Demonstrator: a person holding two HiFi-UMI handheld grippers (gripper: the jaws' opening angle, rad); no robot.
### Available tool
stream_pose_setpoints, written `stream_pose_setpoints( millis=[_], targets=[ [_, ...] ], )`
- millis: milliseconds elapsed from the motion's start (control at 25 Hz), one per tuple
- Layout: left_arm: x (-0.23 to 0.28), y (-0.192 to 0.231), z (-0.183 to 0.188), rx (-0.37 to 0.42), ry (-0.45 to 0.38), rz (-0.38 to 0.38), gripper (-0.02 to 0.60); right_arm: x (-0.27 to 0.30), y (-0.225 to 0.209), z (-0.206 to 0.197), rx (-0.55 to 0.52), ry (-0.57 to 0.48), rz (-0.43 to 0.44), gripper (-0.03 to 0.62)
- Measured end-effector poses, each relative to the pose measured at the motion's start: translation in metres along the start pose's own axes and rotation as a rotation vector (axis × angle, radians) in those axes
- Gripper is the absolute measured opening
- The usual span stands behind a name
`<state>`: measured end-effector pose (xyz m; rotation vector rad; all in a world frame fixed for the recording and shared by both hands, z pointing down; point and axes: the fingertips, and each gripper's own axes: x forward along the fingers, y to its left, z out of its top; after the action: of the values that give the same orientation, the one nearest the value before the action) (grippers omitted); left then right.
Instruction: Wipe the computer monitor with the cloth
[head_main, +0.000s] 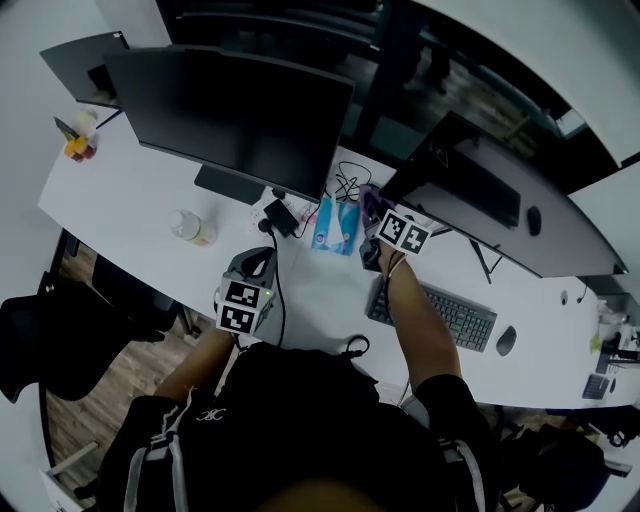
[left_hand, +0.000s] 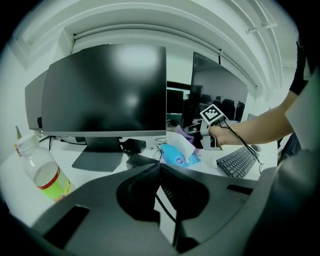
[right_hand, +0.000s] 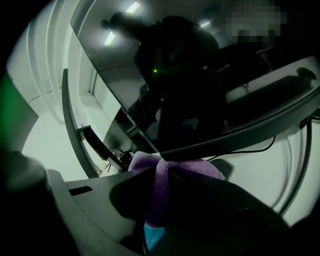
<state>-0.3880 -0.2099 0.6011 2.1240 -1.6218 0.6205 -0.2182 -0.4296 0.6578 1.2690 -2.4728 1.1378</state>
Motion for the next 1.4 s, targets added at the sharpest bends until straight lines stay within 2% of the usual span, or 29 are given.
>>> stream_pose_setpoints(
  millis=[200, 360, 520, 640, 800, 1080, 1400],
  targets=[
    [0.007, -0.001, -0.002, -0.016, 0.001, -0.027, 0.014, -0.001, 0.010, 0.004, 0.018, 0.004, 0.003, 0.067],
    [0.012, -0.002, 0.002, -0.014, -0.009, -0.042, 0.014, -0.005, 0.018, 0.005, 0.086, -0.017, 0.026, 0.067],
    [0.016, -0.002, 0.002, -0.010, -0.008, -0.055, 0.014, -0.016, 0.044, 0.028, 0.124, -0.120, 0.100, 0.066],
    [0.018, -0.002, 0.004, -0.008, -0.010, -0.060, 0.014, -0.031, 0.058, 0.057, 0.146, -0.209, 0.107, 0.067],
    [0.018, -0.003, 0.004, -0.007, -0.009, -0.071, 0.014, -0.053, 0.080, 0.081, 0.069, -0.288, 0.074, 0.067],
    [0.018, -0.003, 0.002, -0.006, -0.014, -0.080, 0.014, -0.086, 0.121, 0.124, -0.030, -0.401, 0.090, 0.067],
    [0.016, -0.002, 0.000, -0.016, -0.017, -0.091, 0.014, -0.141, 0.184, 0.189, -0.238, -0.580, 0.117, 0.067]
  ],
)
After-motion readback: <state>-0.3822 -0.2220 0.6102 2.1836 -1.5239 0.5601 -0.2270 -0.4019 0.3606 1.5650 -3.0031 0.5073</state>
